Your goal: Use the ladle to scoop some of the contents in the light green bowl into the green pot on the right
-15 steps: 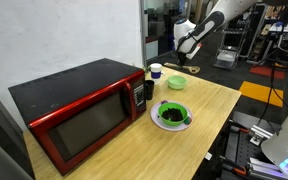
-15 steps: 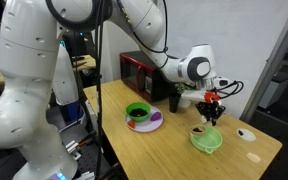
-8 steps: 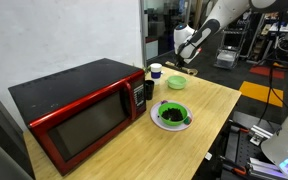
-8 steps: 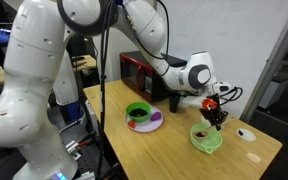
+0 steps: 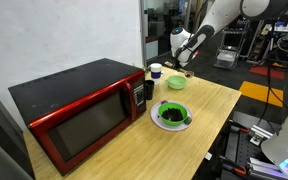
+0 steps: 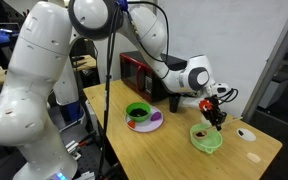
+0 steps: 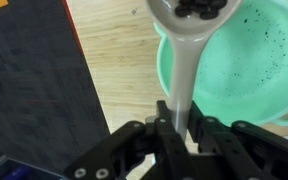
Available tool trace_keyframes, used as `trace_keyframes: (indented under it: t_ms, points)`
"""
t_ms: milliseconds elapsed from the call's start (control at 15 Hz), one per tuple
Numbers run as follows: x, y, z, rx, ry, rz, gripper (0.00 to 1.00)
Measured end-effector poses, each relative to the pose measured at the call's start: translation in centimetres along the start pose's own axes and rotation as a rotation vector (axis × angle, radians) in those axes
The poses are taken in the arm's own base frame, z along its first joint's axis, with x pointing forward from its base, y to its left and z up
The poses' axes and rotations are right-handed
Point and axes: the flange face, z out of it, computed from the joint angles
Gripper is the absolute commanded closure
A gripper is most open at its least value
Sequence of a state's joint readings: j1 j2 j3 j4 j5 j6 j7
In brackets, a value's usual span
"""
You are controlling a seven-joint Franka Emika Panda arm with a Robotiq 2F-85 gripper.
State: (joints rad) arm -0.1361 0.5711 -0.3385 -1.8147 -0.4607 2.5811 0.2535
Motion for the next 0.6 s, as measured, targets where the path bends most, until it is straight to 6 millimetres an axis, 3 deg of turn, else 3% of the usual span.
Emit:
trace_keyframes:
  t_ms: [600]
  points:
    - [1.8,-0.6,2.0,-0.05,0.02,0.093,0.94]
